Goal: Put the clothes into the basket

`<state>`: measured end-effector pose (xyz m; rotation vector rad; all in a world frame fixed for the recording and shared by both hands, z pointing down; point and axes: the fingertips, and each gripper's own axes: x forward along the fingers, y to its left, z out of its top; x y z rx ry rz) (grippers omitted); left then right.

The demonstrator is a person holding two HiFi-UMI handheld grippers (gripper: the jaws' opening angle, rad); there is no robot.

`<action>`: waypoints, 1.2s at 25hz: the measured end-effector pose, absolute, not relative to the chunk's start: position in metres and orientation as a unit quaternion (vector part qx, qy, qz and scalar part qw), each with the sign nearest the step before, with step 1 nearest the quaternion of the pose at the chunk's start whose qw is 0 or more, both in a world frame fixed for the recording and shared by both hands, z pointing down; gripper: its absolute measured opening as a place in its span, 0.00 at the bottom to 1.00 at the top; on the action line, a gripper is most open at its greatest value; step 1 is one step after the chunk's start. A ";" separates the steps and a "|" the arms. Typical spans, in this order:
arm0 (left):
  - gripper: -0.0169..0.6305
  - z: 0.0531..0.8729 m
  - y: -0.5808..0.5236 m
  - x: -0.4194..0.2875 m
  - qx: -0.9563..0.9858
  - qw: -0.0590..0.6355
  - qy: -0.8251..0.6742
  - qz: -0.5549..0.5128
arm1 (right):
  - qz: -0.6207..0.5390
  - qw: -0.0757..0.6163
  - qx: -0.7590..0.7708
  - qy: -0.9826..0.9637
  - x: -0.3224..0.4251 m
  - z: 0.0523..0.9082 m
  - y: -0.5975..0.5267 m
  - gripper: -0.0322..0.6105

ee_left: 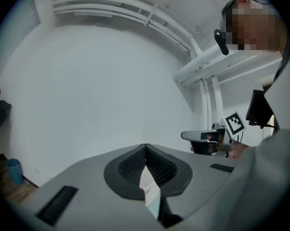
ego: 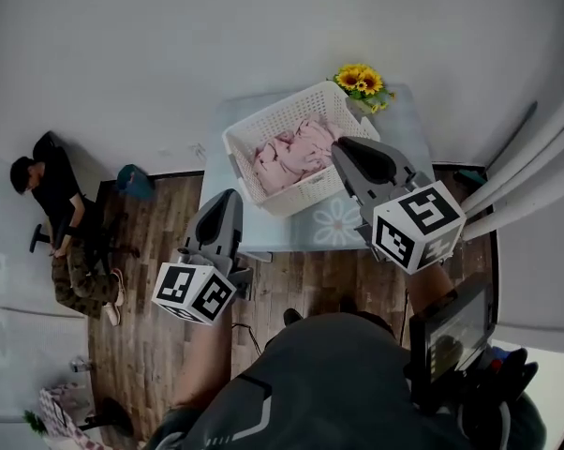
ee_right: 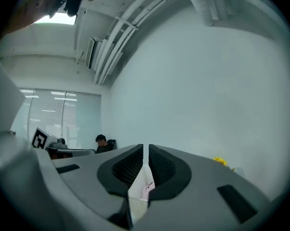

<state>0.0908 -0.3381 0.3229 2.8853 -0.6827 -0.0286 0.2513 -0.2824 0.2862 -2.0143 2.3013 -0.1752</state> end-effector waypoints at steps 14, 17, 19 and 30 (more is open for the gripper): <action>0.04 0.313 -0.333 0.036 0.975 0.068 -0.210 -0.009 | -0.023 -0.007 -0.688 0.726 0.193 0.276 -0.264 0.07; 0.04 0.314 -0.331 0.032 0.976 0.066 -0.205 -0.009 | -0.030 0.001 -0.688 0.725 0.187 0.279 -0.263 0.07; 0.04 0.315 -0.331 0.030 0.976 0.068 -0.205 -0.011 | -0.035 0.006 -0.689 0.724 0.184 0.280 -0.264 0.07; 0.04 0.310 -0.335 0.025 0.976 0.070 -0.204 -0.023 | -0.022 0.001 -0.692 0.721 0.178 0.275 -0.264 0.07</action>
